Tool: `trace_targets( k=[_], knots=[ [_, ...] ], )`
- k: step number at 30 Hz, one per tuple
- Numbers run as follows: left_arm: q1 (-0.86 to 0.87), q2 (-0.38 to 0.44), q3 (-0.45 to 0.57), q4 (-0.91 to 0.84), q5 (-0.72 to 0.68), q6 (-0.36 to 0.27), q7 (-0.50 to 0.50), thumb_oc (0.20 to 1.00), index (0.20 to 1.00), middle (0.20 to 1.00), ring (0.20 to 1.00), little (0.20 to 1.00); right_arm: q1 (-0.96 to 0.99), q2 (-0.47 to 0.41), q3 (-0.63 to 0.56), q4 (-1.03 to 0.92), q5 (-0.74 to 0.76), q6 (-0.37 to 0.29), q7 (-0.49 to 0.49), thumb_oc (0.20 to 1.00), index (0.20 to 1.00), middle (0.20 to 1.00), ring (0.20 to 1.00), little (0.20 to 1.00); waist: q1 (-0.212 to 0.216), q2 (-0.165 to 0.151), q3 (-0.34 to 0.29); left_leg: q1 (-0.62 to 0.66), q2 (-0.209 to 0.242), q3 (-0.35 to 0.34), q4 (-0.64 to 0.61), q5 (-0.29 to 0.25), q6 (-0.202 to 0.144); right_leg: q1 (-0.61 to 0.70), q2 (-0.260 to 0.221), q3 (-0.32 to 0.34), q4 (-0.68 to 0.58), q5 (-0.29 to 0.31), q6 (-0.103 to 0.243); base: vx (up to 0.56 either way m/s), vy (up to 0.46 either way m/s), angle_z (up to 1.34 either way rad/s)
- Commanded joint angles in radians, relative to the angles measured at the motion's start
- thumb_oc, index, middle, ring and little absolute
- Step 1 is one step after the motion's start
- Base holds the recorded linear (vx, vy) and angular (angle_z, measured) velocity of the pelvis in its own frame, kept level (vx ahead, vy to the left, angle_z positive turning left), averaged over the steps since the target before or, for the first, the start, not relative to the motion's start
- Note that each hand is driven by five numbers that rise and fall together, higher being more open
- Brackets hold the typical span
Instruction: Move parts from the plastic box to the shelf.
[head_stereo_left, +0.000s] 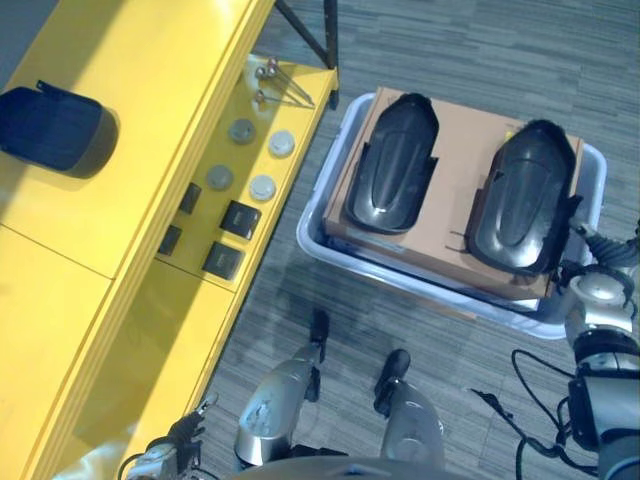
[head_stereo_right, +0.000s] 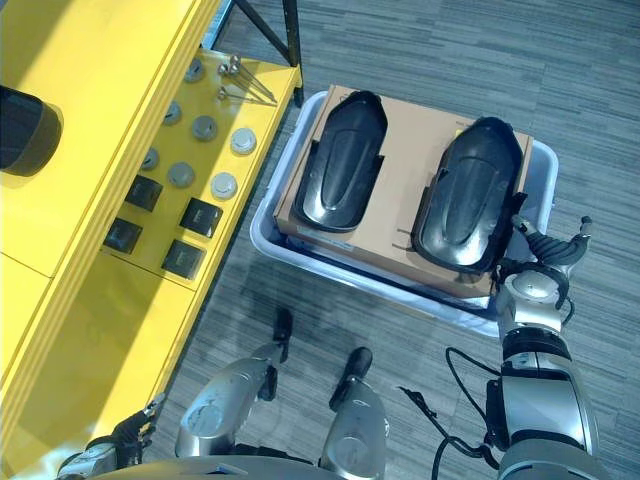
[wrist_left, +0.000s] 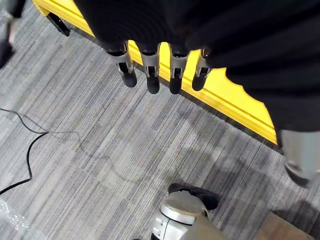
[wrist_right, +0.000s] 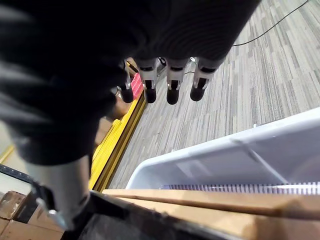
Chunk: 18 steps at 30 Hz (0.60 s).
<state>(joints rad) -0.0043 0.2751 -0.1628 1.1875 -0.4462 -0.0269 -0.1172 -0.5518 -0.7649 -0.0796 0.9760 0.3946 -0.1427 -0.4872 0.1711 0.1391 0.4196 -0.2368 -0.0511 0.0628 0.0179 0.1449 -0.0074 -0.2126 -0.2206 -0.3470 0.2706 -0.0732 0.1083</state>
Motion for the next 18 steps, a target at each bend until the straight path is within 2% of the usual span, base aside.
trace_targets(
  k=[1, 10, 15, 18],
  knots=[
    [0.028, 0.035, -0.041, -0.014, -0.024, 0.0, -0.003, 1.0, 1.0, 1.0, 1.0, 1.0, -0.013, -0.056, 0.062, -0.04, 0.009, -0.015, 0.024, 1.0, 1.0, 1.0, 1.0, 1.0, 0.014, -0.019, 0.006, -0.068, 0.051, -0.043, 0.13, -0.097, -0.048, 0.004, -0.043, 0.011, -0.13, 0.126, 0.051, -0.01, 0.007, 0.07],
    [0.017, 0.036, -0.046, -0.031, -0.036, -0.001, -0.009, 1.0, 1.0, 1.0, 1.0, 1.0, -0.033, -0.03, 0.09, -0.031, 0.009, -0.005, 0.039, 1.0, 1.0, 1.0, 1.0, 1.0, 0.023, -0.005, 0.037, -0.102, 0.043, -0.05, 0.141, -0.091, -0.044, -0.03, -0.051, 0.012, -0.106, 0.123, 0.053, -0.02, 0.008, 0.04],
    [0.014, 0.041, -0.041, -0.033, -0.046, 0.005, -0.013, 1.0, 1.0, 1.0, 1.0, 1.0, -0.047, -0.015, 0.117, -0.032, -0.029, 0.058, 0.053, 1.0, 1.0, 1.0, 1.0, 1.0, 0.023, -0.004, 0.049, -0.116, 0.04, -0.047, 0.153, -0.092, -0.042, -0.048, -0.057, 0.02, -0.091, 0.122, 0.056, 0.0, 0.009, 0.01],
    [0.011, 0.041, -0.044, -0.034, -0.044, 0.003, -0.015, 1.0, 1.0, 1.0, 1.0, 1.0, -0.046, -0.003, 0.131, -0.021, -0.024, 0.074, 0.053, 1.0, 1.0, 1.0, 1.0, 1.0, 0.024, -0.004, 0.054, -0.121, 0.04, -0.046, 0.159, -0.093, -0.041, -0.05, -0.057, 0.02, -0.087, 0.121, 0.055, 0.0, 0.0, 0.0]
  ],
)
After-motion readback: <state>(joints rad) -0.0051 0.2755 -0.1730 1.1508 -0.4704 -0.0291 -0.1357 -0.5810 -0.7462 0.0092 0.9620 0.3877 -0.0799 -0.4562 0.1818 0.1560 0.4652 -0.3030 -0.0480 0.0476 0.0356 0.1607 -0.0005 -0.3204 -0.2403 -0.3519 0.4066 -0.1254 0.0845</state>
